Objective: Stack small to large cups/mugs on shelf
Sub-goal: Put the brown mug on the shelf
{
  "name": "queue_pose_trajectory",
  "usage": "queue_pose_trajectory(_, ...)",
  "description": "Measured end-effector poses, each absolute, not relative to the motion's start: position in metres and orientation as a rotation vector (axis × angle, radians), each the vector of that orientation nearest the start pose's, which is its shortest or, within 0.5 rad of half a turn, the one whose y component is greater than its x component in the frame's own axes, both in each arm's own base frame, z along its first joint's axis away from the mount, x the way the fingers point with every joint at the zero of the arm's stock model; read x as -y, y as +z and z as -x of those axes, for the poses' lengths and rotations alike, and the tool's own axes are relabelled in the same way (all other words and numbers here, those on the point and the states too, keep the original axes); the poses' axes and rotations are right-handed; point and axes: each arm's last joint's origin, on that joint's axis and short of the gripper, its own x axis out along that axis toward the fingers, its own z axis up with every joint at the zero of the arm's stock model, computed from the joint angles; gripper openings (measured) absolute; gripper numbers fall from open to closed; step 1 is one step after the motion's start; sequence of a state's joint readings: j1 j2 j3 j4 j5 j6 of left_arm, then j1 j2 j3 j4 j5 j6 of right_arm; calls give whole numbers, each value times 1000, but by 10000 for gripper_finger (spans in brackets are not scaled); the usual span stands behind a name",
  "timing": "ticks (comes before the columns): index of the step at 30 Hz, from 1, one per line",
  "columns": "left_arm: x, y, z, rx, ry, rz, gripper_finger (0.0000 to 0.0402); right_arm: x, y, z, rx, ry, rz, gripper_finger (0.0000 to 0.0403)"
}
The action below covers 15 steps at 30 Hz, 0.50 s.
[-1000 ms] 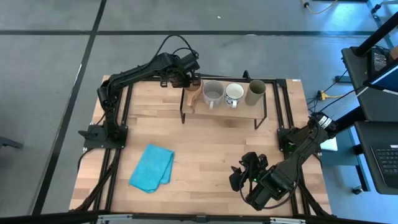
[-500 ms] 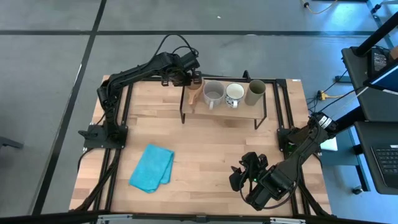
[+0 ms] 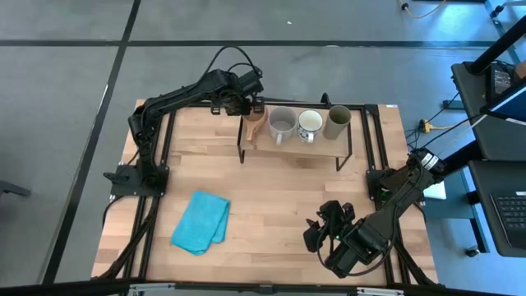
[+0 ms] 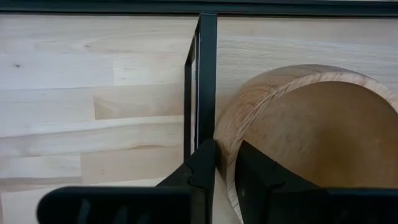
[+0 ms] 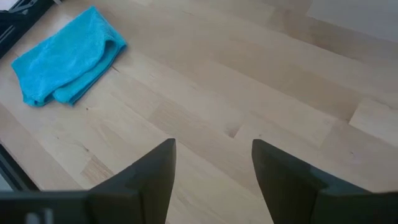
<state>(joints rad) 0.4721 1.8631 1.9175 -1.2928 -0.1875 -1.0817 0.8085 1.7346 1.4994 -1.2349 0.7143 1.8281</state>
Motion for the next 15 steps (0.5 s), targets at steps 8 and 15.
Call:
queue_pose_trajectory(8, -170, 339, -328, -821, 1191, 1068, 47, -221, 276, -237, -693, -777, -641, 213)
queue_pose_trajectory(15, -170, 339, -328, -818, 1191, 1069, 47, -221, 276, -237, -693, -777, -641, 213)
